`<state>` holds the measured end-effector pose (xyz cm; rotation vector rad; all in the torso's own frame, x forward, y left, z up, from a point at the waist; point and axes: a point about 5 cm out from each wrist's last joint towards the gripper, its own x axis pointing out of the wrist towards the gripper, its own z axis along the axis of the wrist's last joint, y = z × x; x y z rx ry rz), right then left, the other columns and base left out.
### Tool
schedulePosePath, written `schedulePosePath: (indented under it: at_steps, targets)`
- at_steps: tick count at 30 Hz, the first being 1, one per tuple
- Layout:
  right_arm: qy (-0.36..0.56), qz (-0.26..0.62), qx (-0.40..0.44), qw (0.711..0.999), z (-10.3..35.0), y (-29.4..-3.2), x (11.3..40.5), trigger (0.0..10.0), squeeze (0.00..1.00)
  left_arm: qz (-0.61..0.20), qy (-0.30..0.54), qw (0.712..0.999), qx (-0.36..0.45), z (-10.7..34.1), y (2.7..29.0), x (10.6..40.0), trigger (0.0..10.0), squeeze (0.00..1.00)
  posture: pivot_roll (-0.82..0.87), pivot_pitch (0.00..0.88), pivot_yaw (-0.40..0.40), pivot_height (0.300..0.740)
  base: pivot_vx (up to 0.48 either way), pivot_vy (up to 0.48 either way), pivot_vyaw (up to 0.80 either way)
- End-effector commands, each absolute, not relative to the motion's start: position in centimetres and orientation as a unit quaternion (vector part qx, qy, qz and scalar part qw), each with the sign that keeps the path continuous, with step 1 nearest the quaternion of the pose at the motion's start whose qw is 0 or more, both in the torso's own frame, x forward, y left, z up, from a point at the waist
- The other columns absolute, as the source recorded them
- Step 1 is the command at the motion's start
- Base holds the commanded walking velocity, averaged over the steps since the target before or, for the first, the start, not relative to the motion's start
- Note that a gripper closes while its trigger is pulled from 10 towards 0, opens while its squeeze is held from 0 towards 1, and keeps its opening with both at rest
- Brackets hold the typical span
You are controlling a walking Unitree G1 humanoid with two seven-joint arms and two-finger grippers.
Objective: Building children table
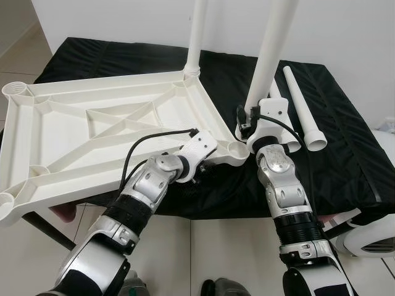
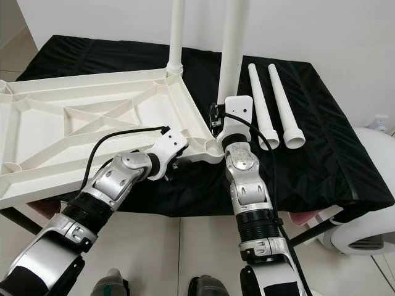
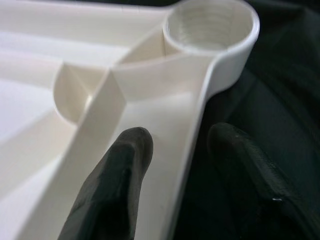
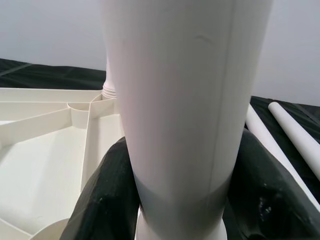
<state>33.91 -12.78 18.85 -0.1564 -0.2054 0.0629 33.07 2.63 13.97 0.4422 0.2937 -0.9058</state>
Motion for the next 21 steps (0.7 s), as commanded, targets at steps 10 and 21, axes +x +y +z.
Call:
schedulePosePath:
  at_steps: [10, 21]
  targets:
    - [-0.105, 0.027, -0.086, 0.99, 18.9, -12.9, 33.8, 10.0, 0.0, -0.468, 0.139, 0.845, 0.216, 14.1, 1.5, 32.9, 8.1, 0.0, 0.02, 0.004, -0.055, 0.74, 0.0, 0.0, 0.0]
    - [-0.107, 0.021, -0.085, 0.99, 19.1, -13.1, 33.9, 10.0, 0.0, -0.465, 0.172, 0.833, 0.244, 12.7, 2.0, 32.7, 10.0, 0.0, 0.02, 0.014, -0.053, 0.74, 0.0, 0.0, 0.0]
